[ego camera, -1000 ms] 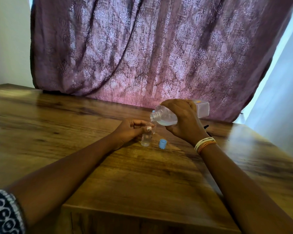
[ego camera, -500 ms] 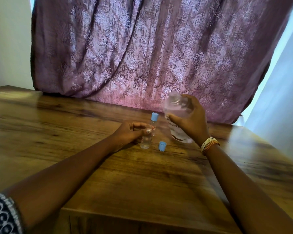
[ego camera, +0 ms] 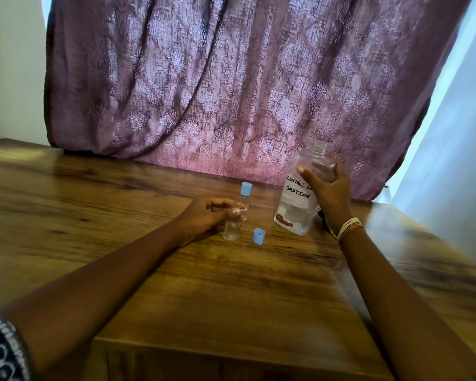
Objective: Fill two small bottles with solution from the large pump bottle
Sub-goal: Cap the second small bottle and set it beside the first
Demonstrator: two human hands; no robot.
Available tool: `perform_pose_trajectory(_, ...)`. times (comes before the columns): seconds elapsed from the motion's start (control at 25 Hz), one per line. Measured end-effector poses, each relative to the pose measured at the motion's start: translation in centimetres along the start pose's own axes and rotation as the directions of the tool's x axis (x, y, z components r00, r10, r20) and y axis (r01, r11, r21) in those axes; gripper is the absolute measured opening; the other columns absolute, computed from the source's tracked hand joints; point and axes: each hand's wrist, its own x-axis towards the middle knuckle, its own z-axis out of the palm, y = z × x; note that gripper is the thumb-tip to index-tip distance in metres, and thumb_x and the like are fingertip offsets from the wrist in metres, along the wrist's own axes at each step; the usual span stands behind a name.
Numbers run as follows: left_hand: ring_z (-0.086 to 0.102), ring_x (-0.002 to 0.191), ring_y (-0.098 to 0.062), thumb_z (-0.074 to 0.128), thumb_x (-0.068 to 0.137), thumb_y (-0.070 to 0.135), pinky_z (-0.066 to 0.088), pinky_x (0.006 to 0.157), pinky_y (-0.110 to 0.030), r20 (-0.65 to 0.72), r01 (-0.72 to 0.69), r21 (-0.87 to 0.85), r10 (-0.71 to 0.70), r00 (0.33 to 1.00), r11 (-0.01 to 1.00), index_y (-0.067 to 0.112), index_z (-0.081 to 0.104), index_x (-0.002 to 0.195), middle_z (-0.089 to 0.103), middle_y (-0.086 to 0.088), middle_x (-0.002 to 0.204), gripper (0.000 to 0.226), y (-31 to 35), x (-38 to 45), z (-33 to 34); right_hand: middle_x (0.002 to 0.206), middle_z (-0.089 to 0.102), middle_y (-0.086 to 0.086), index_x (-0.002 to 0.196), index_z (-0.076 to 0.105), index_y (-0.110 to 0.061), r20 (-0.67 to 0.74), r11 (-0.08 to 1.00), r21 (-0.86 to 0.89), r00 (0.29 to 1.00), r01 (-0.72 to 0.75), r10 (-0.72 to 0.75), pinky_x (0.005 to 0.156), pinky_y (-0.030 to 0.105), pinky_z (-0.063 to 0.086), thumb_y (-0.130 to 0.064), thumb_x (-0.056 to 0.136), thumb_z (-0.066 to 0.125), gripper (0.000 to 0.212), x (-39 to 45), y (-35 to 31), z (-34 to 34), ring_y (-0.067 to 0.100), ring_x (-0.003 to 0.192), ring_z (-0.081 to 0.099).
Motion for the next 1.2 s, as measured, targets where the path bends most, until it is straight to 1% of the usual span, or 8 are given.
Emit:
perform_pose_trajectory(0.2,0.068,0.082,-0.023,0.07,0.073,0.017,0.04,0.07,-0.038,-0.008,0.011,0.018,-0.011,1.0,1.0,0.003,0.07,0.104,0.077,-0.006,0.092,0.035,0.4,-0.3,0.2,0.114,0.068,0.017,0.115,0.055,-0.002,0.094,0.995,-0.047,0.991,-0.09,0.094,0.075,0.044,0.061,-0.036,0.063,0.087,0.07,0.5,1.3,-0.7,0.031,0.098,0.07)
perform_pose_trajectory(0.32,0.057,0.095,-0.039,0.072,0.071,0.019,0.038,0.074,-0.044,-0.015,0.003,0.002,-0.003,1.0,1.0,0.001,0.07,0.106,0.076,-0.013,0.096,0.039,0.2,-0.2,0.1,0.104,0.073,0.013,0.116,0.06,-0.004,0.336,0.962,-0.258,0.925,-0.089,0.175,0.077,0.041,0.061,-0.02,0.066,0.086,0.058,0.4,1.3,-1.6,0.026,0.091,0.073)
perform_pose_trajectory(0.44,0.056,0.096,-0.039,0.071,0.072,0.018,0.039,0.075,-0.044,-0.009,0.004,-0.009,-0.004,1.0,1.0,0.005,0.071,0.103,0.076,-0.011,0.094,0.034,0.3,-0.2,0.1,0.103,0.072,0.005,0.107,0.064,-0.011,0.436,0.905,-0.413,0.85,-0.101,0.294,0.083,0.036,0.06,-0.002,0.063,0.085,0.05,0.1,1.9,-2.2,0.02,0.095,0.071)
perform_pose_trajectory(0.68,0.069,0.08,-0.016,0.069,0.077,0.016,0.046,0.062,-0.028,0.004,0.003,0.05,-0.003,1.0,0.999,0.01,0.07,0.102,0.078,0.0,0.088,0.026,0.9,-0.5,0.4,0.105,0.061,0.003,0.1,0.053,-0.011,0.162,0.89,-0.409,0.944,-0.201,0.288,0.076,0.023,0.05,-0.008,0.067,0.085,0.047,-1.9,1.6,-0.8,0.017,0.095,0.059)
perform_pose_trajectory(0.84,0.072,0.077,-0.011,0.062,0.086,0.003,0.044,0.062,-0.029,0.001,0.01,0.046,-0.011,1.0,0.999,0.008,0.068,0.103,0.078,0.004,0.084,0.018,1.0,-0.6,0.6,0.111,0.063,0.0,0.116,0.057,-0.006,0.192,0.865,-0.465,0.932,-0.189,0.307,0.07,0.018,0.048,-0.014,0.069,0.085,0.055,-2.2,1.2,-0.5,0.012,0.089,0.059)
perform_pose_trajectory(1.04,0.068,0.075,-0.015,0.064,0.085,0.006,0.044,0.061,-0.028,0.001,0.023,0.059,-0.023,1.0,0.998,0.009,0.07,0.102,0.078,0.001,0.086,0.018,0.8,-0.5,0.4,0.098,0.07,0.009,0.115,0.061,-0.01,0.254,0.544,-0.829,0.783,-0.126,0.568,0.054,0.023,0.05,-0.029,0.067,0.087,0.058,-1.4,-1.1,-0.9,0.017,0.075,0.063)
perform_pose_trajectory(1.12,0.067,0.081,-0.023,0.067,0.081,0.011,0.047,0.062,-0.029,-0.006,0.022,0.054,-0.022,1.0,0.998,0.01,0.071,0.101,0.078,0.001,0.087,0.02,0.7,-0.5,0.4,0.077,0.068,0.004,0.098,0.061,-0.008,0.349,0.522,-0.853,0.723,-0.019,0.596,0.047,0.019,0.05,-0.036,0.069,0.084,0.047,-2.4,-2.4,0.9,0.011,0.057,0.065)
perform_pose_trajectory(1.2,0.064,0.089,-0.031,0.071,0.073,0.018,0.049,0.073,-0.038,-0.024,0.024,0.043,-0.023,0.999,0.999,0.009,0.072,0.1,0.078,-0.002,0.09,0.029,0.9,-0.6,0.4,0.08,0.066,0.0,0.099,0.061,-0.009,0.503,0.57,-0.816,0.604,0.097,0.618,0.052,0.021,0.053,-0.041,0.072,0.081,0.046,-3.9,-3.2,3.1,0.009,0.058,0.064)
